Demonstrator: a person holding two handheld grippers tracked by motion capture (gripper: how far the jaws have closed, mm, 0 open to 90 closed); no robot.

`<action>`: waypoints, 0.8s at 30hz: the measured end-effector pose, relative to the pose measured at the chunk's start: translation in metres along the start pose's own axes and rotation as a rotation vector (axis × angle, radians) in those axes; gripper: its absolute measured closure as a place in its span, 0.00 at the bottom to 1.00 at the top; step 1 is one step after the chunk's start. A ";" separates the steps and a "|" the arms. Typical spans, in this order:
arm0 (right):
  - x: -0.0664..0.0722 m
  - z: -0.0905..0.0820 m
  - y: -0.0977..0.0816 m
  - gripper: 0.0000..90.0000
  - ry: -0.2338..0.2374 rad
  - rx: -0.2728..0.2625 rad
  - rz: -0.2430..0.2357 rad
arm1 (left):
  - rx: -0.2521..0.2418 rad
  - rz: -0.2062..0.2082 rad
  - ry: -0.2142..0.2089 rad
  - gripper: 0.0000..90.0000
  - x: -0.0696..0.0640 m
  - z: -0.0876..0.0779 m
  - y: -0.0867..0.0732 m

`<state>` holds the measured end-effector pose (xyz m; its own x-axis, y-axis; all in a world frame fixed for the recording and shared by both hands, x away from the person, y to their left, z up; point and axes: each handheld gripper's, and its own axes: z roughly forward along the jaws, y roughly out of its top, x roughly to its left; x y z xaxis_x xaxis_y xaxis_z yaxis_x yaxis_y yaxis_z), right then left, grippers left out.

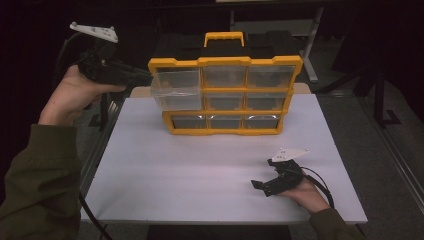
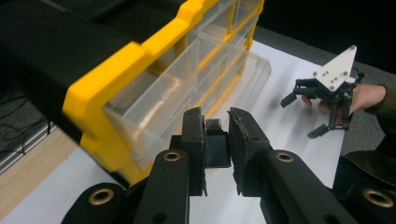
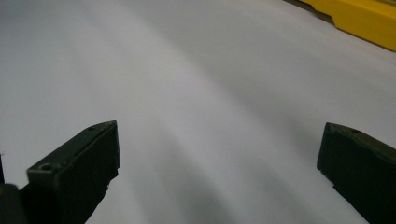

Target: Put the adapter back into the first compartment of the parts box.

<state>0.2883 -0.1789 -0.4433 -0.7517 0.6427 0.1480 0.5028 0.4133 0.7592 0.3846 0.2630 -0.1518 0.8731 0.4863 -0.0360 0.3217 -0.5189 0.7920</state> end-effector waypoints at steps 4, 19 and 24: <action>0.000 0.001 0.001 0.00 0.000 0.002 -0.001 | 0.002 0.007 -0.003 0.85 0.001 0.012 0.008; 0.000 0.001 0.002 0.00 -0.001 0.001 -0.004 | 0.031 -0.006 -0.013 0.74 0.010 0.054 0.019; 0.000 0.000 0.002 0.00 -0.003 0.002 0.000 | 0.013 -0.023 -0.006 0.66 0.012 0.047 0.014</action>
<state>0.2891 -0.1781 -0.4421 -0.7503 0.6447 0.1461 0.5036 0.4142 0.7582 0.4173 0.2285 -0.1694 0.8675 0.4939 -0.0582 0.3468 -0.5169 0.7827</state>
